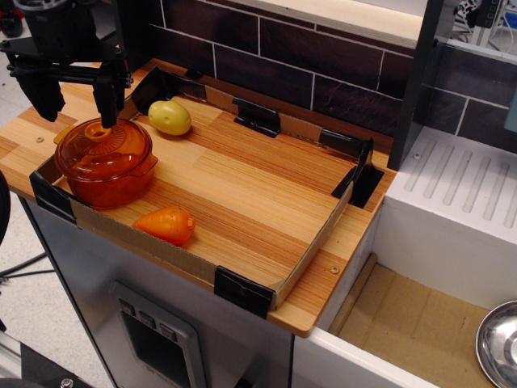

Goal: Take lid off pot

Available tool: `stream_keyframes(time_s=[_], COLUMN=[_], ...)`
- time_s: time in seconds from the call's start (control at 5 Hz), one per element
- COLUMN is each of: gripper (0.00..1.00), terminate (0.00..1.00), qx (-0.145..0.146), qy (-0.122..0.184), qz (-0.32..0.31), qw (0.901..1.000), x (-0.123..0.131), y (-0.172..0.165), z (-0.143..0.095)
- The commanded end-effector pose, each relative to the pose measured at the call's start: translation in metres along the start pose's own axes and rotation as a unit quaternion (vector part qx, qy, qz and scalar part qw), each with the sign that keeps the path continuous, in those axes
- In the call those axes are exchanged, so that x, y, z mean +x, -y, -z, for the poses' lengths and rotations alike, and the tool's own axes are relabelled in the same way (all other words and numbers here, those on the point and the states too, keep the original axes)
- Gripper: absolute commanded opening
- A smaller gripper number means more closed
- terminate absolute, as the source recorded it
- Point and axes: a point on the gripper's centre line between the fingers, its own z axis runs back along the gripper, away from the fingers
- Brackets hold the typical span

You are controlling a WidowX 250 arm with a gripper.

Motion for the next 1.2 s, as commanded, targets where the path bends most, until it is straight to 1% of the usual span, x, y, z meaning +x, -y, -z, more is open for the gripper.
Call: stream_keyframes(time_s=[0.0,0.2,0.4,0.8,1.0], gripper=[1.00,1.00,0.00,0.00,0.00], terminate=[0.00,0.00,0.00,0.00,0.00], qx=[0.003,-0.011,-0.027,-0.032,-0.032], qy=[-0.024,-0.019,-0.021,-0.007,0.000], qz=[0.018,0.029,0.033,0.010,-0.012], qw=[0.9996,0.9994,0.9989,0.9994,0.9994], x=[0.018,0.017,0.016,0.020,0.026], y=[0.003,0.007,0.005,0.001,0.003], z=[0.012,0.018,0.015,0.005,-0.015])
